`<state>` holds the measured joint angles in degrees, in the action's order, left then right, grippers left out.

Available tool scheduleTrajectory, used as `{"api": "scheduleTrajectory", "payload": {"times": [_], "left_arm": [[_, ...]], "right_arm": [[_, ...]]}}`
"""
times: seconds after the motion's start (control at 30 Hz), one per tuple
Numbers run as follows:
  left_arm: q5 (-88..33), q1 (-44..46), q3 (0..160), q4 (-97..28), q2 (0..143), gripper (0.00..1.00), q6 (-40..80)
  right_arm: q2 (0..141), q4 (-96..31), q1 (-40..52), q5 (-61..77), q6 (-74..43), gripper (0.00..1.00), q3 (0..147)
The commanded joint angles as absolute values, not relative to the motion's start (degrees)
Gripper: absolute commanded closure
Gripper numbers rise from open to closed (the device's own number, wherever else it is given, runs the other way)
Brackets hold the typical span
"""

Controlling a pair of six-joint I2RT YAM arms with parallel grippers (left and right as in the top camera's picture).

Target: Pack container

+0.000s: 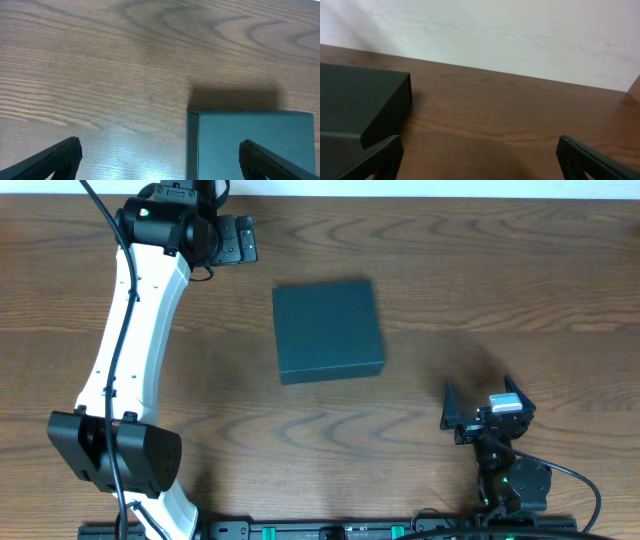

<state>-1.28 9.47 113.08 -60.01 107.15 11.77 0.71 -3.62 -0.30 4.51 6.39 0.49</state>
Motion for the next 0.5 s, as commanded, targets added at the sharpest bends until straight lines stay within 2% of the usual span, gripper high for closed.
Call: {"api": "scheduleTrajectory", "payload": {"times": [0.0, 0.47], "left_arm": [[-0.80, 9.28, 113.49, -60.16, 107.35, 0.02, 11.22], [1.02, 9.28, 113.49, -59.11, 105.82, 0.01, 10.96]], "right_arm": [[0.32, -3.70, 0.56, 4.93, 6.92, 0.01, 0.32], [0.34, -3.70, 0.56, 4.93, 6.92, 0.01, 0.32]]}}
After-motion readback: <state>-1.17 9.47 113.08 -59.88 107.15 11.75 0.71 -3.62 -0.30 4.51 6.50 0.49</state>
